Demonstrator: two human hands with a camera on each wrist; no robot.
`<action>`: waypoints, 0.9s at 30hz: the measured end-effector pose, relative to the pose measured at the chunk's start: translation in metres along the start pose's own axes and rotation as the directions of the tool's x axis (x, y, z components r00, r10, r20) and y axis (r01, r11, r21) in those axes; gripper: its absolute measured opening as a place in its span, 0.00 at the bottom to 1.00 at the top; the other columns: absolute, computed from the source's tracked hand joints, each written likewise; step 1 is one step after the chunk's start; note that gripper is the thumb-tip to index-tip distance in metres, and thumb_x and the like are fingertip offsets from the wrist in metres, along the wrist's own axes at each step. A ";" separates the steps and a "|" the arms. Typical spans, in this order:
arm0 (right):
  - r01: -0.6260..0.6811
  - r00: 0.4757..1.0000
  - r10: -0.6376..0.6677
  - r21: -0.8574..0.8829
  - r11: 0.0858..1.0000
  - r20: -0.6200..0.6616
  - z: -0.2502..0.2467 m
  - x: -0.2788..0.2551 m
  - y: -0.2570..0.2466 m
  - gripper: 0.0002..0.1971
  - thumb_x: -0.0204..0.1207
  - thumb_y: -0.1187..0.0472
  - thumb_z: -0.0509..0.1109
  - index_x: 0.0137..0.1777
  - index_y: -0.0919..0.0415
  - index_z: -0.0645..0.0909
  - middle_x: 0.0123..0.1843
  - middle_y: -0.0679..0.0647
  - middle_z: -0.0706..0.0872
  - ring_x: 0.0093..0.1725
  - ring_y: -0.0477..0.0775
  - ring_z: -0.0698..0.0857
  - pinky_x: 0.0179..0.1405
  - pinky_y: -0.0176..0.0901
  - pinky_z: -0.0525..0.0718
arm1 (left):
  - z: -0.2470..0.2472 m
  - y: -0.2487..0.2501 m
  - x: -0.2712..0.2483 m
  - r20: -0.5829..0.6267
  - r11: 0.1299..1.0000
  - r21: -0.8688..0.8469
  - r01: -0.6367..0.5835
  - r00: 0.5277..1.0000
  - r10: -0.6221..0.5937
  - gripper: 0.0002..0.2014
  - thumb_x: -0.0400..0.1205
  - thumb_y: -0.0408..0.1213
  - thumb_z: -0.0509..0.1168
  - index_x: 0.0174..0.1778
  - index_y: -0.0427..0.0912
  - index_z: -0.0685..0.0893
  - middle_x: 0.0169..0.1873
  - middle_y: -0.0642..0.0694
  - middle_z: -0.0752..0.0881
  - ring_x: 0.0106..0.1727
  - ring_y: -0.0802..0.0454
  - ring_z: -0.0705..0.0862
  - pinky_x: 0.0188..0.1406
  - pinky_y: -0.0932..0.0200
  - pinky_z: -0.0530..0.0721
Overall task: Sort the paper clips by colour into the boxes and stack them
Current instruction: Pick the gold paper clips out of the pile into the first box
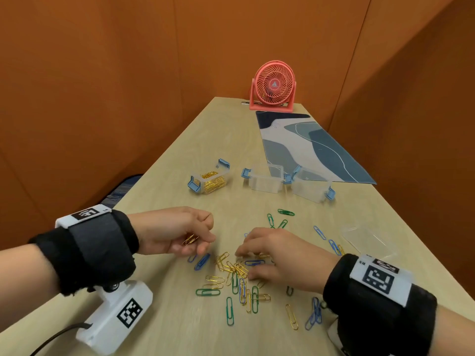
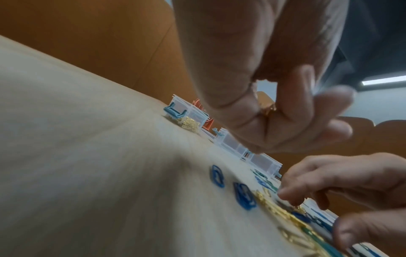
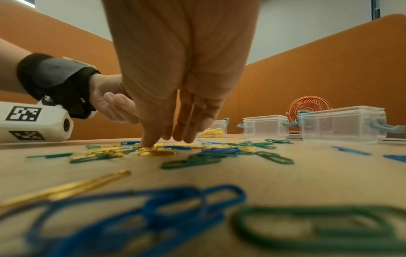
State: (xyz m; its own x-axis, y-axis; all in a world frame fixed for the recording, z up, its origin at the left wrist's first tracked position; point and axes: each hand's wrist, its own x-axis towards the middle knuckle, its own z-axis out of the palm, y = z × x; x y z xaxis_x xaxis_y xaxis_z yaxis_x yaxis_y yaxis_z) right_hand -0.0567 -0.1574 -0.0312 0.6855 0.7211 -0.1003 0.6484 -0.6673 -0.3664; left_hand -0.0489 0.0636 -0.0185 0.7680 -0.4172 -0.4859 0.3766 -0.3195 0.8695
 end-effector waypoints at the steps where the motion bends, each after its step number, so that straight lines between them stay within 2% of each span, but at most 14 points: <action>1: 0.013 1.000 -0.013 -0.011 1.000 0.020 0.001 0.001 0.001 0.19 0.77 0.56 0.69 0.69 0.51 0.77 0.66 0.49 0.76 0.65 0.48 0.75 0.66 0.39 0.72 | -0.001 -0.002 -0.001 0.021 1.000 -0.028 0.012 1.000 -0.012 0.13 0.81 0.23 0.59 0.34 0.42 0.69 0.26 0.40 0.81 0.17 0.56 0.70 0.11 0.70 0.65; 3: 0.042 0.998 -0.040 -0.044 0.998 0.043 0.004 0.002 0.002 0.21 0.79 0.58 0.67 0.71 0.49 0.75 0.68 0.49 0.75 0.67 0.50 0.73 0.68 0.41 0.70 | -0.002 -0.005 -0.001 0.051 0.997 -0.076 0.034 0.998 -0.030 0.07 0.76 0.23 0.61 0.42 0.39 0.73 0.32 0.40 0.83 0.23 0.54 0.73 0.16 0.68 0.71; 4: 0.059 0.997 -0.055 -0.071 0.996 0.052 0.004 0.003 0.003 0.21 0.80 0.59 0.65 0.73 0.48 0.73 0.70 0.49 0.74 0.68 0.51 0.71 0.69 0.42 0.69 | -0.002 -0.006 0.000 0.043 0.997 -0.070 0.036 0.999 -0.033 0.08 0.73 0.23 0.60 0.45 0.38 0.76 0.34 0.41 0.82 0.25 0.54 0.74 0.18 0.68 0.72; 6: 0.101 0.993 -0.090 -0.151 0.983 0.078 0.005 0.002 0.003 0.23 0.82 0.61 0.62 0.76 0.46 0.69 0.73 0.46 0.71 0.69 0.52 0.69 0.70 0.42 0.68 | 0.001 -0.007 0.001 0.003 0.998 0.041 0.045 0.999 -0.045 0.09 0.77 0.23 0.57 0.45 0.38 0.81 0.32 0.45 0.79 0.27 0.56 0.74 0.21 0.68 0.71; 7: 0.128 0.989 -0.112 -0.194 0.973 0.093 0.005 0.002 0.003 0.24 0.82 0.62 0.60 0.77 0.44 0.67 0.75 0.45 0.69 0.70 0.52 0.69 0.70 0.43 0.67 | 0.005 -0.006 0.000 -0.022 0.986 0.160 0.044 0.999 -0.041 0.09 0.81 0.26 0.58 0.46 0.40 0.83 0.31 0.48 0.78 0.27 0.58 0.74 0.23 0.68 0.70; 9: 0.174 0.982 -0.148 -0.246 0.953 0.120 0.004 0.002 0.003 0.25 0.83 0.63 0.57 0.78 0.43 0.65 0.76 0.44 0.68 0.69 0.53 0.69 0.69 0.44 0.68 | 0.012 -0.004 -0.003 -0.079 0.870 0.492 0.023 0.997 0.019 0.04 0.81 0.43 0.66 0.47 0.49 0.85 0.28 0.57 0.76 0.28 0.63 0.73 0.27 0.70 0.70; 10: 0.180 0.980 -0.152 -0.246 0.953 0.126 0.004 0.002 0.004 0.25 0.83 0.64 0.57 0.77 0.43 0.65 0.76 0.44 0.68 0.68 0.53 0.70 0.69 0.44 0.68 | 0.013 -0.004 -0.003 -0.072 0.775 0.632 -0.012 0.995 0.074 0.09 0.75 0.50 0.71 0.49 0.54 0.85 0.27 0.60 0.74 0.28 0.64 0.72 0.29 0.71 0.69; 12: 0.147 0.986 -0.127 -0.208 0.967 0.107 0.004 0.003 0.004 0.24 0.83 0.65 0.58 0.76 0.44 0.69 0.74 0.45 0.71 0.68 0.52 0.70 0.69 0.45 0.70 | 0.014 -0.007 -0.002 -0.033 0.661 0.746 -0.077 0.988 0.152 0.21 0.66 0.53 0.78 0.55 0.60 0.85 0.27 0.62 0.72 0.30 0.66 0.73 0.30 0.75 0.69; 14: 0.087 0.995 -0.077 -0.174 0.981 0.066 0.002 0.005 0.004 0.21 0.81 0.63 0.61 0.72 0.45 0.74 0.70 0.45 0.75 0.69 0.50 0.72 0.67 0.47 0.73 | 0.015 -0.009 -0.002 -0.007 0.594 0.797 -0.112 0.981 0.194 0.27 0.63 0.52 0.80 0.59 0.63 0.83 0.35 0.71 0.77 0.41 0.70 0.77 0.38 0.79 0.73; 16: 0.052 0.998 -0.047 -0.156 0.986 0.037 0.000 0.006 0.004 0.19 0.79 0.62 0.65 0.69 0.48 0.78 0.67 0.47 0.78 0.67 0.49 0.74 0.65 0.46 0.75 | 0.015 -0.013 -0.001 -0.003 0.547 0.827 -0.133 0.970 0.241 0.28 0.62 0.53 0.80 0.59 0.63 0.84 0.43 0.66 0.82 0.46 0.65 0.79 0.43 0.75 0.76; 18: 0.047 0.999 -0.043 -0.154 0.987 0.026 -0.001 0.006 0.002 0.16 0.79 0.61 0.66 0.66 0.51 0.81 0.64 0.49 0.81 0.64 0.48 0.76 0.61 0.40 0.74 | 0.017 -0.015 0.001 -0.016 0.544 0.825 -0.152 0.956 0.292 0.23 0.63 0.53 0.79 0.55 0.61 0.88 0.39 0.55 0.83 0.40 0.60 0.76 0.35 0.74 0.73; 21: 0.053 0.999 -0.051 -0.139 0.989 0.016 -0.003 0.005 -0.001 0.14 0.78 0.59 0.67 0.63 0.54 0.83 0.60 0.50 0.82 0.61 0.49 0.76 0.57 0.37 0.73 | 0.020 -0.014 0.004 -0.024 0.572 0.800 -0.182 0.942 0.333 0.15 0.66 0.49 0.79 0.49 0.56 0.91 0.37 0.48 0.85 0.37 0.56 0.75 0.31 0.73 0.70; 24: 0.082 0.997 -0.081 -0.126 0.989 0.014 -0.002 0.005 -0.002 0.18 0.78 0.57 0.67 0.68 0.52 0.79 0.65 0.48 0.80 0.64 0.48 0.74 0.62 0.41 0.73 | 0.022 -0.014 0.005 -0.011 0.583 0.787 -0.200 0.941 0.338 0.10 0.69 0.45 0.78 0.45 0.51 0.92 0.37 0.49 0.88 0.38 0.55 0.79 0.33 0.73 0.74; 27: 0.180 0.984 -0.173 -0.202 0.963 0.049 0.001 0.005 -0.002 0.20 0.80 0.59 0.64 0.72 0.48 0.74 0.70 0.44 0.77 0.64 0.51 0.74 0.64 0.47 0.73 | 0.024 -0.014 0.004 -0.001 0.502 0.848 -0.170 0.947 0.323 0.08 0.74 0.46 0.73 0.47 0.50 0.90 0.42 0.48 0.89 0.40 0.54 0.82 0.38 0.69 0.79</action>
State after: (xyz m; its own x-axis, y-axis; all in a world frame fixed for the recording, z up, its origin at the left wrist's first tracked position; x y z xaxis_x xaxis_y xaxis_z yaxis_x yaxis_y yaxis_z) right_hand -0.0544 -0.1523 -0.0321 0.5456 0.8342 -0.0807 0.8143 -0.5504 -0.1842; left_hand -0.0633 0.0463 -0.0347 0.8490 -0.4971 -0.1794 -0.3808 -0.8108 0.4445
